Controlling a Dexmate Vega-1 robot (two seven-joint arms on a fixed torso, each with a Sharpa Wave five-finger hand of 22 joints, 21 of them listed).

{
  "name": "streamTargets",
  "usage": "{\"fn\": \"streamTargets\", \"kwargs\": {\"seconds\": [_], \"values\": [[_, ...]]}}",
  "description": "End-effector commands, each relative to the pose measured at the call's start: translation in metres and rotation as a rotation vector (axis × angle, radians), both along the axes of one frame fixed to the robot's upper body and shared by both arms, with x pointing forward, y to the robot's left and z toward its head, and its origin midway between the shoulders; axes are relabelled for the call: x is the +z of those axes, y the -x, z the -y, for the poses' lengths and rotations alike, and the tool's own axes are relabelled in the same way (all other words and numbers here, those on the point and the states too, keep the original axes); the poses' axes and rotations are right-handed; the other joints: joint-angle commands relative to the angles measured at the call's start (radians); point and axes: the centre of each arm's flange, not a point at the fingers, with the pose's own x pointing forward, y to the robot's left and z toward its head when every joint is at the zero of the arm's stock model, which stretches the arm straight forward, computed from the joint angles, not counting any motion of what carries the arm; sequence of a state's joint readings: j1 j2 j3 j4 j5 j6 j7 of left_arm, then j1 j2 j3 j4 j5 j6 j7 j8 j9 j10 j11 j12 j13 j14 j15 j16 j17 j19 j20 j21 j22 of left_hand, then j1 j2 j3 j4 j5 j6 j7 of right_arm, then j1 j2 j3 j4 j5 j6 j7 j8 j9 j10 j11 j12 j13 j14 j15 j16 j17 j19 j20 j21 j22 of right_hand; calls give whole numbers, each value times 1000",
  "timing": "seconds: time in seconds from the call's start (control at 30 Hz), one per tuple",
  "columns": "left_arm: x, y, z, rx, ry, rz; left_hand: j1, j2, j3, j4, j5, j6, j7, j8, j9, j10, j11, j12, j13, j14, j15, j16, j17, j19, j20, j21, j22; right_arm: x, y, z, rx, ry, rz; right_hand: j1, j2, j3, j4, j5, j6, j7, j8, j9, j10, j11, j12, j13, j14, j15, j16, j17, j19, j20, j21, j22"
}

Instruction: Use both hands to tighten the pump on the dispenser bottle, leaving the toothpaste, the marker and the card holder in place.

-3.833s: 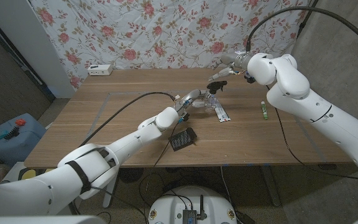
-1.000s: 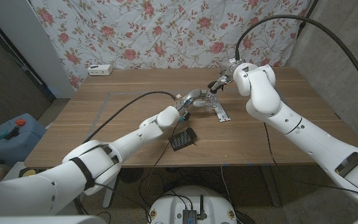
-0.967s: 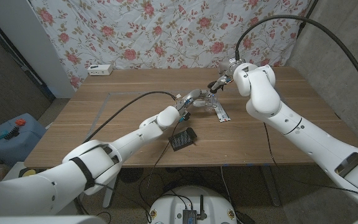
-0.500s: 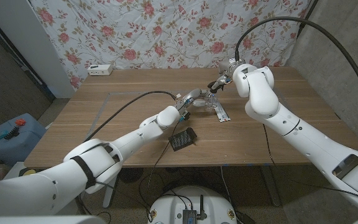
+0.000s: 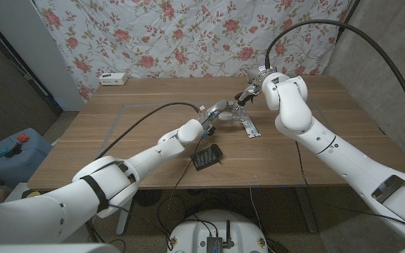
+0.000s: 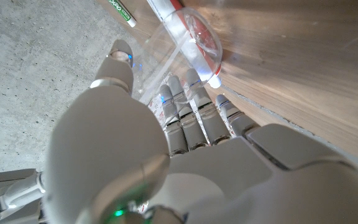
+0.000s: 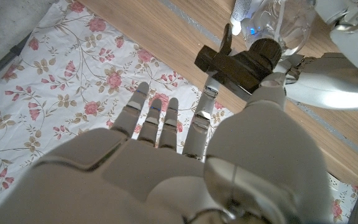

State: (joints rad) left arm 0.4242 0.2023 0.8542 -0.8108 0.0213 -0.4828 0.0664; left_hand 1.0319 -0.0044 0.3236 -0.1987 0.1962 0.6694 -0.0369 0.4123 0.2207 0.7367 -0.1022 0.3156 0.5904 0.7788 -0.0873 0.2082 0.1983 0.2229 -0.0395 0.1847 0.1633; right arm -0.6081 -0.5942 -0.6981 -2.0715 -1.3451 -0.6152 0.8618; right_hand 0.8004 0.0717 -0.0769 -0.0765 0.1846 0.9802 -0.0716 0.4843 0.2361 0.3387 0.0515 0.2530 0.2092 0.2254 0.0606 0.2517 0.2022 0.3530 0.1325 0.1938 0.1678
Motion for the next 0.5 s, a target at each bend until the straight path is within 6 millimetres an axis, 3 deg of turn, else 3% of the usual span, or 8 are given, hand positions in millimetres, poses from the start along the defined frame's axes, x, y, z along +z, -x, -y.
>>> {"fn": "streamTargets", "kwargs": {"seconds": [0.03, 0.1, 0.5], "values": [[1, 0, 1, -2, -2, 1, -62, 125, 51, 46, 4, 137, -38, 3, 3, 48, -44, 3, 5, 6, -72, -1, 5, 5, -32, 0, 3, 0, 0, 0, -15, -20, 45, 3, 5, 10, -6, 2, 43, -10, 13, -5, 30, -4, 8, 1, 24, -8, 9, 5, 20, -4, 7, 2], [1, 1, 1, -1, -2, 2, -62, 125, 52, 46, 4, 137, -38, 3, 3, 48, -44, 3, 5, 6, -72, -1, 4, 5, -32, 0, 3, 0, -1, 0, -21, -23, 50, 2, 6, 13, -8, 1, 56, -10, 15, -10, 39, -15, 8, 1, 36, -15, 11, 5, 29, -5, 8, 2], [-3, 3, -2, 6, 5, -3, -62, 124, 52, 45, 4, 138, -36, 3, 3, 48, -45, 3, 5, 8, -73, -1, 4, 5, -32, 0, 3, 2, -2, 3, -30, -49, 68, -4, 11, 25, -15, 1, 138, -10, 35, -27, 91, -20, 11, -1, 75, -30, 15, 5, 61, -16, 10, 2]]}}
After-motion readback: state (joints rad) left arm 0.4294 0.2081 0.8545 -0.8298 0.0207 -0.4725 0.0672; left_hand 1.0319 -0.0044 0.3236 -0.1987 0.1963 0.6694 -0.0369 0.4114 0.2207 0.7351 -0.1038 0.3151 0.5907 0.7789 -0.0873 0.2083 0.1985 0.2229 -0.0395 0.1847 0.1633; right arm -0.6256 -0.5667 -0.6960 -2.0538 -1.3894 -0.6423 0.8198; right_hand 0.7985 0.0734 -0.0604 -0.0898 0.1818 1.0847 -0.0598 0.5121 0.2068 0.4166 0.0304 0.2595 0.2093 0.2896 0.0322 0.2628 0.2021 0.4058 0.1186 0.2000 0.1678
